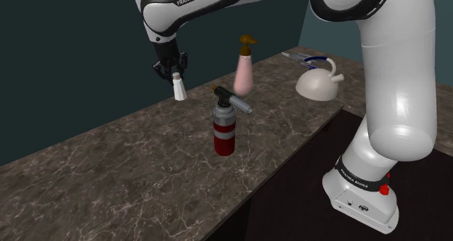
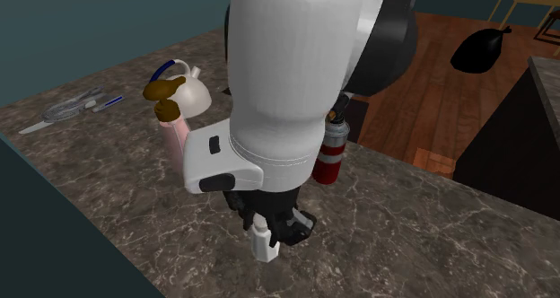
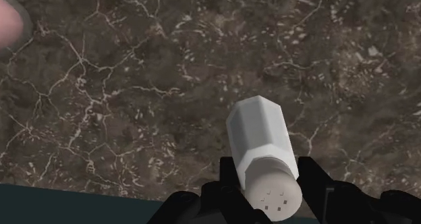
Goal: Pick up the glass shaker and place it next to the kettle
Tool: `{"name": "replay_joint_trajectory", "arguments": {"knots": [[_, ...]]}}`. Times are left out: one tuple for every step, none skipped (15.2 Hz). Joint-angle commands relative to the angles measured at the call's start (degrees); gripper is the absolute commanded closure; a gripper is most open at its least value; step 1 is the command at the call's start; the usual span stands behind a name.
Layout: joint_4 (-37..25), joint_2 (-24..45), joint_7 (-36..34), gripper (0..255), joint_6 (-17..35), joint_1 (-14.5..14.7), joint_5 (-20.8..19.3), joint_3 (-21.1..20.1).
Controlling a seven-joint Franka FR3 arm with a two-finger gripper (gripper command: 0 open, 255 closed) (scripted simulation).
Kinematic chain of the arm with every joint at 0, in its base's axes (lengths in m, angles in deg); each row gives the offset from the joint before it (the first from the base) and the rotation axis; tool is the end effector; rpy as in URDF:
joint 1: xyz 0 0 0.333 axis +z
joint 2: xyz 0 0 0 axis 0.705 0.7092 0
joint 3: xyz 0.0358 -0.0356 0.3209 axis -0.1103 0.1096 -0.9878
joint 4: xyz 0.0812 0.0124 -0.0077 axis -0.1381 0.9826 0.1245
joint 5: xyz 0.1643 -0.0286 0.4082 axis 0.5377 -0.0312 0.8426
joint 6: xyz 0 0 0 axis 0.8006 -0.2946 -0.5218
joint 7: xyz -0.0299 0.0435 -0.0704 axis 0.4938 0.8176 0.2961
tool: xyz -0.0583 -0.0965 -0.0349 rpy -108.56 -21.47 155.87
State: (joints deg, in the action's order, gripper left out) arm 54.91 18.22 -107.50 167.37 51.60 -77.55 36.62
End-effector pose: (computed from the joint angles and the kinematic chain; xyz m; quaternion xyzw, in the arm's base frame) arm 0.7028 0.2413 0.4156 0.9979 -0.0171 0.0212 0.0586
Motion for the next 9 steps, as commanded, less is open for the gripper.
{"name": "replay_joint_trajectory", "arguments": {"knots": [[-1.3,-0.2,0.3,255,-1.5,0.1,0.1,-0.1],[-2.0,-0.3,0.4,255,-2.2,0.1,0.2,-0.1],[-2.6,-0.3,0.5,255,-2.9,0.2,0.3,-0.1],[-3.3,-0.4,0.6,255,-3.7,0.2,0.3,-0.1],[-4.0,-0.4,0.7,255,-4.4,0.3,0.4,-0.2],[-4.8,-0.5,0.8,255,-5.1,0.4,0.4,-0.2],[-5.5,-0.5,1.0,255,-5.9,0.4,0.4,-0.2],[-6.3,-0.5,1.1,255,-6.7,0.5,0.5,-0.2],[-7.1,-0.4,1.2,255,-7.4,0.6,0.5,-0.2]]}}
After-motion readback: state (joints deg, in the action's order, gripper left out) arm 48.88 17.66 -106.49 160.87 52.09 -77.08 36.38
